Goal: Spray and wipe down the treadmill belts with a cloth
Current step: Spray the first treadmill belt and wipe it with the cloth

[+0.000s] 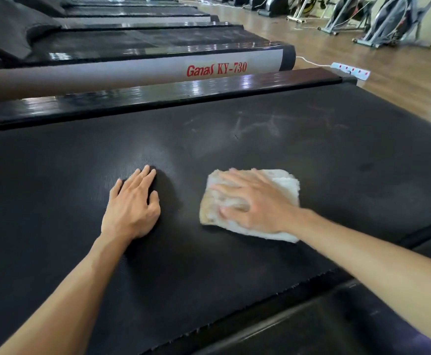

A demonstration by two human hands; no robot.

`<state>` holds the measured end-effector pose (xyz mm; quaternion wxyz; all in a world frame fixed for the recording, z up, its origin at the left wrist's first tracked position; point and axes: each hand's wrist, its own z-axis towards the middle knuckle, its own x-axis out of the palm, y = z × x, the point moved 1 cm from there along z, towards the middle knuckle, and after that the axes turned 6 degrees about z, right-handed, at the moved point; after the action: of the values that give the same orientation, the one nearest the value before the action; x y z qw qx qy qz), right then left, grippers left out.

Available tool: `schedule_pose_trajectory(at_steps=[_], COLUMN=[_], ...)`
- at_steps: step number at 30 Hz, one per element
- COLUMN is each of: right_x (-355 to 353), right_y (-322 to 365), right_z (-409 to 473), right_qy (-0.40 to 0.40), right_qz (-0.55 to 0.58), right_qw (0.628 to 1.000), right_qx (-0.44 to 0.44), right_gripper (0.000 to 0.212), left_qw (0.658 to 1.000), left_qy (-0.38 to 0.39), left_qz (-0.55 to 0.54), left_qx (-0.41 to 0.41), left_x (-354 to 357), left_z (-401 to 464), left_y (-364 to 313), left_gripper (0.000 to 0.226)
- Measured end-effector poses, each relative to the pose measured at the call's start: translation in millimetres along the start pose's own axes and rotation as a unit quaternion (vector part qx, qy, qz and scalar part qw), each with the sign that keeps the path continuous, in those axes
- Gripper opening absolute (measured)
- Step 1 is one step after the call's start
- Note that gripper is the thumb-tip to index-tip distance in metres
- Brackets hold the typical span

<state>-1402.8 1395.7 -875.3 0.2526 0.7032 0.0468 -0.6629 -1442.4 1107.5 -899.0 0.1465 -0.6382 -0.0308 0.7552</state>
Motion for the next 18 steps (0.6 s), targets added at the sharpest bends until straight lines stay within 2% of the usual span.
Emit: schedule_pose_trajectory(at_steps=[2,4,6,10,13,16,18], right_x=[-14.8,-23.0,-24.9,-3.2,7.2,7.8,3.0], right_y=[-34.5,-58.0,-57.7,-2.1,36.6,27.6,2.6], right_z=[-1.5,22.4,60.5,115.6,102.9,60.1,36.2], right_qy=[-0.014,-0.031,-0.042,-0.037,-0.02,-0.011,-0.011], right_qz=[0.015,0.001,-0.021,-0.01,-0.006,0.016,0.019], right_qw=[0.997,0.989,0.983,0.992,0.999,1.0,0.999], right_qx=[0.069,0.146,0.177,0.117,0.039,0.011,0.026], right_gripper=[0.07,0.069,0.067,0.054,0.052,0.058,0.066], left_qw=[1.0,1.0,1.0,1.0,1.0,1.0,1.0], left_qy=[0.001,0.0,0.001,-0.002,0.002,-0.003,-0.007], left_qz=[0.005,0.007,0.005,0.002,-0.003,-0.01,-0.01], left_qx=[0.0,-0.001,-0.002,-0.007,-0.01,-0.011,-0.007], left_x=[1.7,2.2,1.5,0.9,-1.7,-2.2,1.5], left_z=[0.1,-0.9,0.0,-0.3,-1.4,-1.7,-0.3], left_y=[-0.1,-0.5,0.0,-0.5,-1.0,0.3,1.6], left_gripper=[0.058,0.062,0.062,0.062,0.062,0.062,0.062])
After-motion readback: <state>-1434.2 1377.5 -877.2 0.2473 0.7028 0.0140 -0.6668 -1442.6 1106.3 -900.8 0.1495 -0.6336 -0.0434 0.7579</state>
